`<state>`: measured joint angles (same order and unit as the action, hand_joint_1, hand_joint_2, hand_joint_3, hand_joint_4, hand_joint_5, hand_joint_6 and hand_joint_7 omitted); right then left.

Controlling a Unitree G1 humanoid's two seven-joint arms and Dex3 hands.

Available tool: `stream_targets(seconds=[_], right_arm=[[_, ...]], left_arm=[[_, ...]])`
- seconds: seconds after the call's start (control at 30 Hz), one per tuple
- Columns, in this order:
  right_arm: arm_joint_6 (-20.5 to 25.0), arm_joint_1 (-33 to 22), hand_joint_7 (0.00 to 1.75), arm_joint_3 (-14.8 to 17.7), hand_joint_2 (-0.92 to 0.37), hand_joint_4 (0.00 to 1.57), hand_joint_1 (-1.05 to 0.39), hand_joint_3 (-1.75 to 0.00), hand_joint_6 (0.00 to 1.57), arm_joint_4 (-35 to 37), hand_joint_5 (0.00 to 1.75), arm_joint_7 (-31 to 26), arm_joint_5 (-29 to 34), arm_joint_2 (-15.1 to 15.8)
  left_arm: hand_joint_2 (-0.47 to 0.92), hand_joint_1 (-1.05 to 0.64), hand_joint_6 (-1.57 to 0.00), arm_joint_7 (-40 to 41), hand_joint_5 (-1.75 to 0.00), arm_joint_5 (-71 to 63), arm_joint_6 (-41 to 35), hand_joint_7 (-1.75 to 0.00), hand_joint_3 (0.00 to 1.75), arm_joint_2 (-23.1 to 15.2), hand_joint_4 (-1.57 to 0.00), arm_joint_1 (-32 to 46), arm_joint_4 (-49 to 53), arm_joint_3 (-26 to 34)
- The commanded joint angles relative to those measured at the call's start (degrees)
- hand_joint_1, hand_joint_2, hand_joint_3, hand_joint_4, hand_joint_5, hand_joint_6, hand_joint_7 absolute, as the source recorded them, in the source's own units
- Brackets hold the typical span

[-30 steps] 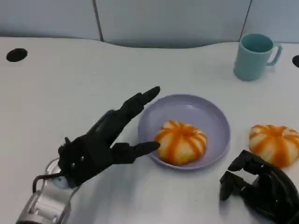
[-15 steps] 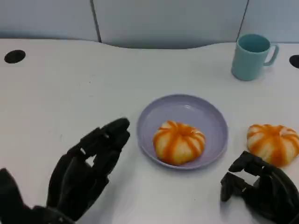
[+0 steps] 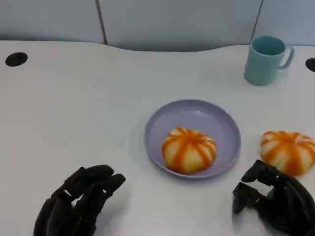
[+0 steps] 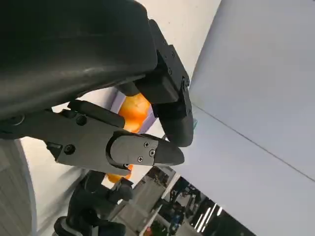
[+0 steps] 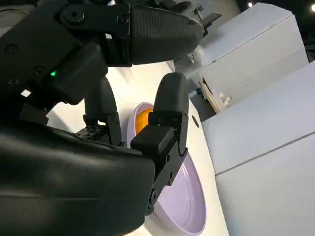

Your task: Grasp the bread from the table and place it into the plate.

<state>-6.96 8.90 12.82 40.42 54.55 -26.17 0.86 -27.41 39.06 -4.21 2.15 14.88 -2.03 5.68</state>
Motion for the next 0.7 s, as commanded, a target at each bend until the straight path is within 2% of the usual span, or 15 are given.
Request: stream_targets(seconds=[0.03,0.17,0.43,0.57,0.7], right_arm=[[-0.67,-1.11,1.07,0.12,-0.46,0.63,-0.33,-1.04,0.71,1.07,1.60,-0.37,0.66,1.19],[-0.85,-0.82,1.07,0.19,-0.47,0.62,-0.34,-1.04,0.70,1.43,1.60,-0.31,0.67,1.51],[0.12,1.43,1.01,1.23,-0.44,0.69,-0.31,-1.03,0.74,5.94,1.53,0.48,-0.23,2.16],[-1.68,2.27,0.98,1.68,-0.44,0.69,-0.30,-1.03,0.75,8.25,1.53,1.97,-0.27,2.10],[-1.53,2.02,0.96,1.60,-0.46,0.69,-0.30,-1.02,0.77,7.56,1.52,1.21,0.11,1.99]], left_arm=[[0.92,-0.47,-0.66,-1.17,-1.41,0.56,-0.55,-1.14,0.24,-0.20,-0.65,0.39,0.94,1.64],[0.92,-0.52,-0.61,-0.86,-1.46,0.03,-0.75,-1.24,0.18,0.41,-0.62,0.26,1.56,2.15],[0.92,-0.52,-0.59,-0.28,-1.46,-1.22,-0.38,-1.25,0.22,0.84,-0.62,-0.51,1.99,2.88],[0.92,-0.52,-0.59,-0.82,-1.47,-0.69,-0.96,-1.26,0.22,0.72,-0.63,-0.83,2.41,3.33],[0.92,-0.50,-0.57,-0.55,-1.43,-0.69,-1.33,-1.26,0.22,0.82,-0.62,-0.82,2.38,3.52]])
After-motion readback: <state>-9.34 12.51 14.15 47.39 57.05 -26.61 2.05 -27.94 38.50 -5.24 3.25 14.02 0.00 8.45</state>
